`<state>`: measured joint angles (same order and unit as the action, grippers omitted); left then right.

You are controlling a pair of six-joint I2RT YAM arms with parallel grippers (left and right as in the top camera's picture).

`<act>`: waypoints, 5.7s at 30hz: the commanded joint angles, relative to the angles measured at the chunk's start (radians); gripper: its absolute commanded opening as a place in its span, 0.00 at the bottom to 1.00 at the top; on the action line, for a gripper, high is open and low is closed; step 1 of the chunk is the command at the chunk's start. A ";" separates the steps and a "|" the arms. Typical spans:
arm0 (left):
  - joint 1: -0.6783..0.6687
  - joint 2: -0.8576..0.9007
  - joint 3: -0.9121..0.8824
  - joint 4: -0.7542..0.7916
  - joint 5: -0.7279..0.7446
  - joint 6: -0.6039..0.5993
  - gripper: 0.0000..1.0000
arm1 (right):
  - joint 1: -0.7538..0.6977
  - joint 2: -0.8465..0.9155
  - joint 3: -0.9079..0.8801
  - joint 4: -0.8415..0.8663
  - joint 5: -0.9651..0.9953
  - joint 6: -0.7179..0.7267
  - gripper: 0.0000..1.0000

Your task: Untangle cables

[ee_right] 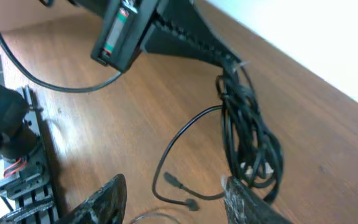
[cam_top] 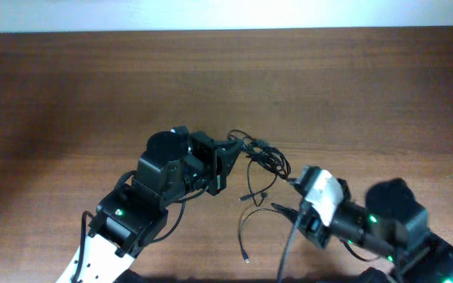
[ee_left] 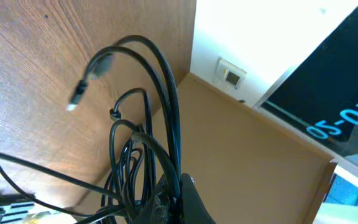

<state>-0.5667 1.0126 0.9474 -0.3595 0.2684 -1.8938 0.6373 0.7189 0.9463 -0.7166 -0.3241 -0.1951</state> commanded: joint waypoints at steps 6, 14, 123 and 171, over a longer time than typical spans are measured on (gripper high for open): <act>0.000 -0.012 0.014 -0.019 0.001 -0.033 0.00 | -0.003 0.175 0.020 0.097 0.094 -0.037 0.53; 0.000 -0.013 0.014 -0.020 0.076 -0.047 0.00 | -0.003 0.283 0.034 0.108 0.171 0.070 0.04; -0.243 -0.096 0.015 0.067 -0.254 1.028 0.00 | -0.003 0.148 0.034 0.076 0.035 1.114 0.52; -0.245 -0.120 0.015 0.077 -0.047 1.441 0.00 | -0.005 0.118 -0.148 0.575 0.148 1.585 0.55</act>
<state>-0.8047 0.8948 0.9482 -0.2745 0.1661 -0.4667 0.6346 0.8448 0.7418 -0.1566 -0.2180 1.3640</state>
